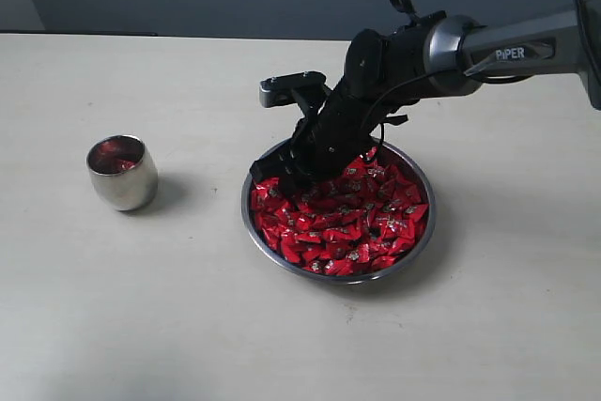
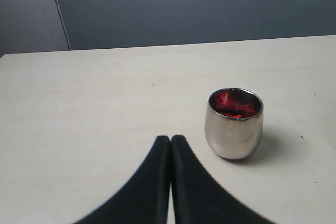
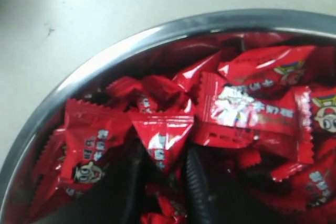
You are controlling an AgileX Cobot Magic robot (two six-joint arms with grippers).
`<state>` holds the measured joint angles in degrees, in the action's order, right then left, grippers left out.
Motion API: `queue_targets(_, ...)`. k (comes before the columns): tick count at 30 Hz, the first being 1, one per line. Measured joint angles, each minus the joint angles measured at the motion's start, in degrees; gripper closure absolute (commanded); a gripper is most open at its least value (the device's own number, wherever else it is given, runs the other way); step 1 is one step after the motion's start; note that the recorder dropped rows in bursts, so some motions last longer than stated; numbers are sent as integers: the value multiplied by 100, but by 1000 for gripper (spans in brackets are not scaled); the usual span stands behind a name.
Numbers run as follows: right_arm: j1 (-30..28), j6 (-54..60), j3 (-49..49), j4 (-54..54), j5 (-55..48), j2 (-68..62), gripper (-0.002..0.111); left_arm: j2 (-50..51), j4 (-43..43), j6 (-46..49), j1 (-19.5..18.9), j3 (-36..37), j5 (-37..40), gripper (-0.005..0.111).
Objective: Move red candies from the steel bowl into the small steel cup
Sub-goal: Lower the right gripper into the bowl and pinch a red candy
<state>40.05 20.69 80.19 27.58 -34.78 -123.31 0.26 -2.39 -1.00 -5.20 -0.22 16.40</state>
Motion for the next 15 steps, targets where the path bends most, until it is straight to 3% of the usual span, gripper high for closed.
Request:
queue_targets(3, 0, -12, 0, 0, 0, 0, 109, 0, 0, 0, 0, 0, 0, 106)
queue_targets(15, 0, -12, 0, -27, -10, 121, 109, 0, 0, 0, 0, 0, 0, 106)
